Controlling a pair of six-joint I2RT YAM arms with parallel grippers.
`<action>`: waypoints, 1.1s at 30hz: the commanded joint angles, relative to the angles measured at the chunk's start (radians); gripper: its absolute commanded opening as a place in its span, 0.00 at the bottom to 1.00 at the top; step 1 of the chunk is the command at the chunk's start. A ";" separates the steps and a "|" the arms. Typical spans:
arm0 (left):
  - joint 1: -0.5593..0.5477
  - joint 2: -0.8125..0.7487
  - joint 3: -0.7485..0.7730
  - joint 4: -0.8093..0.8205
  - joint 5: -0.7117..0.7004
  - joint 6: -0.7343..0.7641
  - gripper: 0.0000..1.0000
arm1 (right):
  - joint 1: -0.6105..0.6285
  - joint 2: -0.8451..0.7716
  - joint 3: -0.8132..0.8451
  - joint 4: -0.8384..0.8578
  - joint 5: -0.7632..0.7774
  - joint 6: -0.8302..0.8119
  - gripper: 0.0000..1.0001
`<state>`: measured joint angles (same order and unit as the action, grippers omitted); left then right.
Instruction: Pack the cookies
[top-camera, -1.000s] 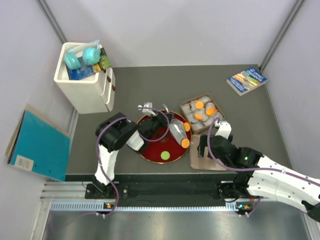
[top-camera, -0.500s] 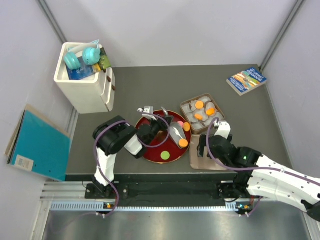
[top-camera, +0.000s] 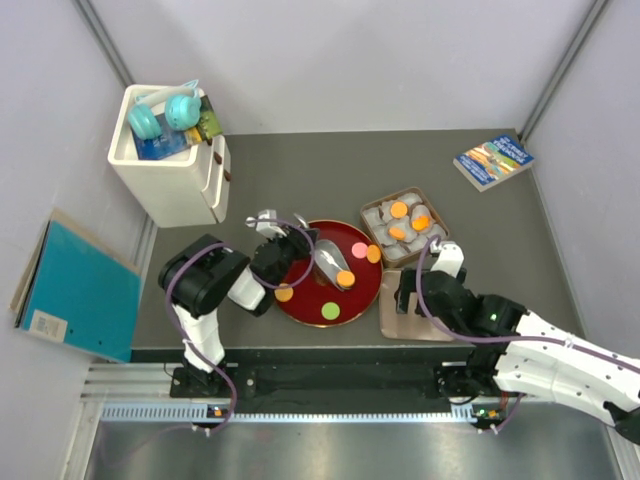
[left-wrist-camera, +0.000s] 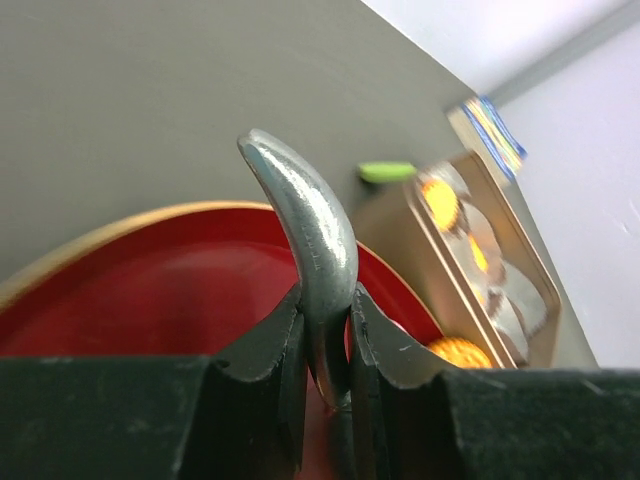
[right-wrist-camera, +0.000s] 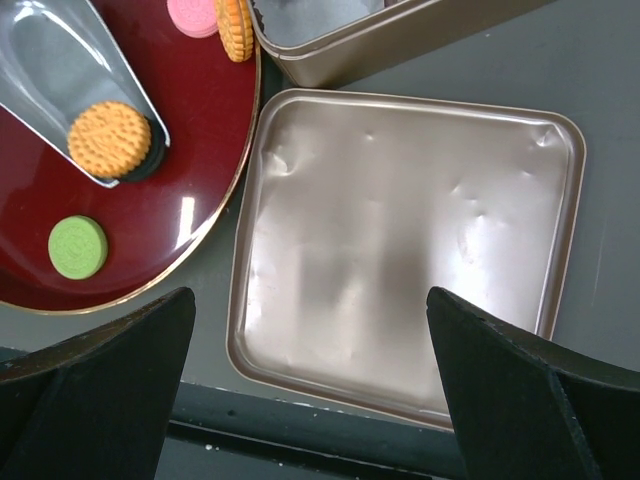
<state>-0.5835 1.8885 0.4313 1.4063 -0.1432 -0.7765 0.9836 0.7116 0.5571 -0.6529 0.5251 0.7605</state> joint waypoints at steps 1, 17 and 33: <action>0.074 -0.068 -0.022 0.292 0.019 -0.052 0.00 | 0.000 -0.018 0.046 0.006 0.029 -0.006 0.99; 0.094 -0.097 0.207 0.292 0.083 -0.084 0.00 | 0.000 -0.113 0.152 -0.093 0.105 -0.056 0.99; 0.063 0.021 0.556 0.123 0.126 -0.061 0.00 | 0.000 -0.198 0.171 -0.163 0.145 -0.052 0.99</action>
<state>-0.5114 1.8854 0.8742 1.2705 -0.0402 -0.8616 0.9836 0.5362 0.6716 -0.7940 0.6346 0.7166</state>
